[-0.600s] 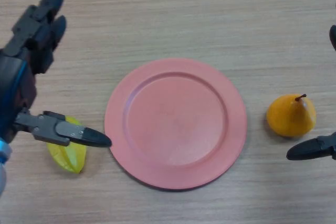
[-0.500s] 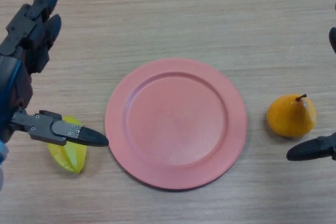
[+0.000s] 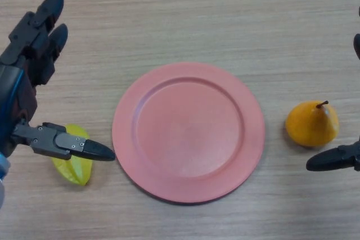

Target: Pick up the yellow pear and place it on the plate

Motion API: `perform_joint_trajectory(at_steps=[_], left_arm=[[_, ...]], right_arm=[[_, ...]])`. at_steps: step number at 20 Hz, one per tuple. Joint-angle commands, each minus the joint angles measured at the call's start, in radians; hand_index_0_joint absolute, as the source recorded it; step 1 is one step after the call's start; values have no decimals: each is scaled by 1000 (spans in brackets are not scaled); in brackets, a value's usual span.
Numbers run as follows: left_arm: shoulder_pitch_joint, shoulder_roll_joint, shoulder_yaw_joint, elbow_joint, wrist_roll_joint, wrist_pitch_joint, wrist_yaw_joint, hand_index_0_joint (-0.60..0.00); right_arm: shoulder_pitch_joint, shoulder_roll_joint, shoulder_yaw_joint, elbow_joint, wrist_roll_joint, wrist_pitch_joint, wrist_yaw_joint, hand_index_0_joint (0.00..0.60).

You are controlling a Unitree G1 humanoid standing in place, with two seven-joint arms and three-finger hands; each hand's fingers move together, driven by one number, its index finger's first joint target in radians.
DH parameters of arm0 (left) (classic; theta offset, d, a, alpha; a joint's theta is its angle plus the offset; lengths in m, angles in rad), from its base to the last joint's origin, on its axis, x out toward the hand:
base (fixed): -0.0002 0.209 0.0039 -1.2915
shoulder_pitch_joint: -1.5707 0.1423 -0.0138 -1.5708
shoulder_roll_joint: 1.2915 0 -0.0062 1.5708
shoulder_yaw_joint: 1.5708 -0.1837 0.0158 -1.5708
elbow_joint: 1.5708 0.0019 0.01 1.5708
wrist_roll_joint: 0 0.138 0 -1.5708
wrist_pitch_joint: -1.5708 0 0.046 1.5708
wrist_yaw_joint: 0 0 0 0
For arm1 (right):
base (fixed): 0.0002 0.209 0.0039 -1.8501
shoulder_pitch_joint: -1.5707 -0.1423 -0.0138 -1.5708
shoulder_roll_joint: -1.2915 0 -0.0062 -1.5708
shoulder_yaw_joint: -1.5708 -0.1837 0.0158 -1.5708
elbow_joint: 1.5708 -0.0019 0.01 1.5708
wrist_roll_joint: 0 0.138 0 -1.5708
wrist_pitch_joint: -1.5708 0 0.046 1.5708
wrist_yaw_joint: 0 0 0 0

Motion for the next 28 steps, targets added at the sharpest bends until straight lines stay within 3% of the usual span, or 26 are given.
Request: perform_joint_trajectory(at_steps=[1, 9, 14, 17, 24, 28], left_arm=[[-16, 34, 75, -32, -40, -154, 1, 0], [-25, 44, 82, -22, -33, -154, 14, 0], [-38, 44, 76, -64, -25, -134, 26, 0], [-36, 38, 70, -75, -15, -149, 47, 0], [-10, 28, 78, -105, -6, -141, 50, 0], [-9, 25, 78, -108, 5, -135, 51, 0]], right_arm=[[-16, -31, -41, -20, -4, -127, -34, 0], [-37, -42, 1, 256, 12, -332, -12, 0], [-80, -60, 1, 508, 108, -526, -4, 0], [-134, -81, 4, 644, 106, -631, -37, 0], [-283, -126, 51, 1097, -36, -966, -143, 0], [-351, -138, 75, 1296, -84, -1054, -182, 0]])
